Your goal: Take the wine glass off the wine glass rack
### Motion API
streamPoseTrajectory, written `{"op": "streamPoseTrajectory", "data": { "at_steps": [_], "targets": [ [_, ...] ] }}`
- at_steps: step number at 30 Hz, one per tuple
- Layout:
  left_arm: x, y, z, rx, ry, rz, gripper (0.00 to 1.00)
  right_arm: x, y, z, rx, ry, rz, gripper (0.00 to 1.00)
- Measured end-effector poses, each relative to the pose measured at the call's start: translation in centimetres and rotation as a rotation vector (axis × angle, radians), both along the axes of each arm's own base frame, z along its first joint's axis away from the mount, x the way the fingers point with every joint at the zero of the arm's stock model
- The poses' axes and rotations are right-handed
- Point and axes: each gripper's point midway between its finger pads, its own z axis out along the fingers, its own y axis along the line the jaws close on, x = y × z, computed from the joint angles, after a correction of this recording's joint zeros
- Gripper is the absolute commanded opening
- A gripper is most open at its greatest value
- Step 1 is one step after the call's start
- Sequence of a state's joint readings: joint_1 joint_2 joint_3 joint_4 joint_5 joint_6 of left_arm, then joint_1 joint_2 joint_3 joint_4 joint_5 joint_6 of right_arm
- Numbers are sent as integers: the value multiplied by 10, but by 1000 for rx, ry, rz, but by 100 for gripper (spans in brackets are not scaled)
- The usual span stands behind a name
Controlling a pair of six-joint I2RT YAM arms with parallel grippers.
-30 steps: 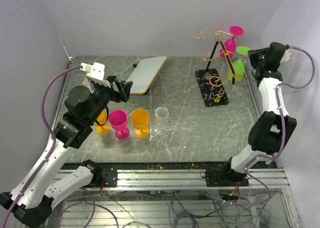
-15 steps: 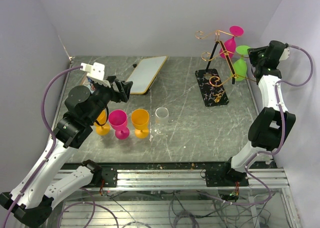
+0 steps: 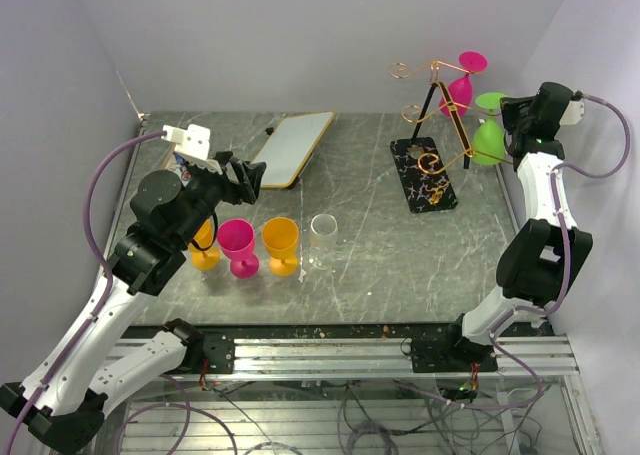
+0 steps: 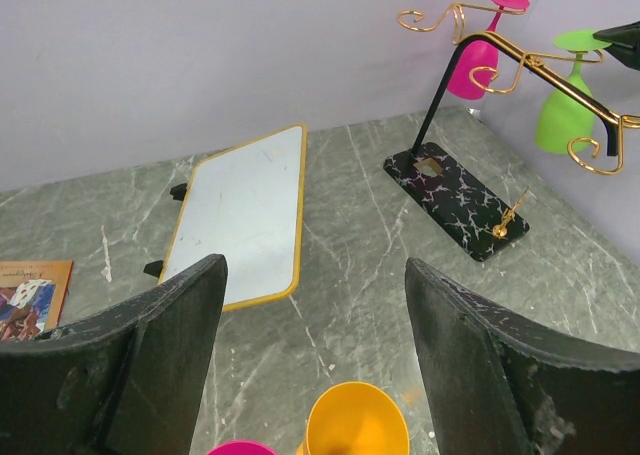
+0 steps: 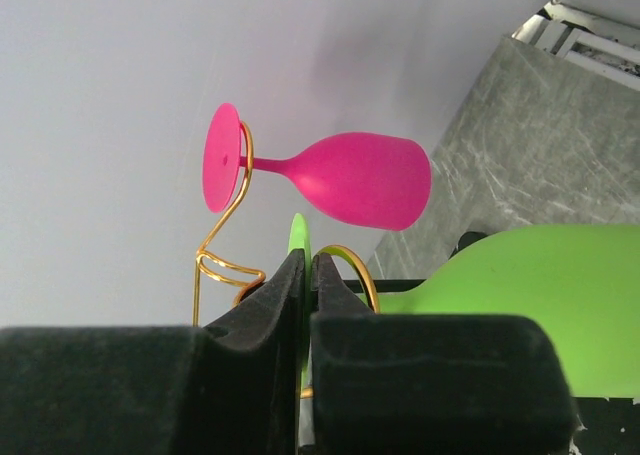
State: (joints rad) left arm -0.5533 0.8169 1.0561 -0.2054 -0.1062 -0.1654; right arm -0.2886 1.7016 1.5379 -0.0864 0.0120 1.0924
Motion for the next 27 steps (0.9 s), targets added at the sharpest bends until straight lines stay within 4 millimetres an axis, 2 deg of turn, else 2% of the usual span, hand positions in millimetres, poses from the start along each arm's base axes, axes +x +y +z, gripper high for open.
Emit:
{"op": "streamPoseTrajectory", "data": {
  "at_steps": [16,23,27],
  "targets": [
    [-1,-2,0,0,0,-6,82,-18,-3,5,8,-15,-47,0],
    [-1,-2,0,0,-1,-6,82,-20,-7,-1,38,-12,-55,0],
    [-1,-2,0,0,0,-6,82,-20,-8,2,67,-32,-52,0]
  ]
}}
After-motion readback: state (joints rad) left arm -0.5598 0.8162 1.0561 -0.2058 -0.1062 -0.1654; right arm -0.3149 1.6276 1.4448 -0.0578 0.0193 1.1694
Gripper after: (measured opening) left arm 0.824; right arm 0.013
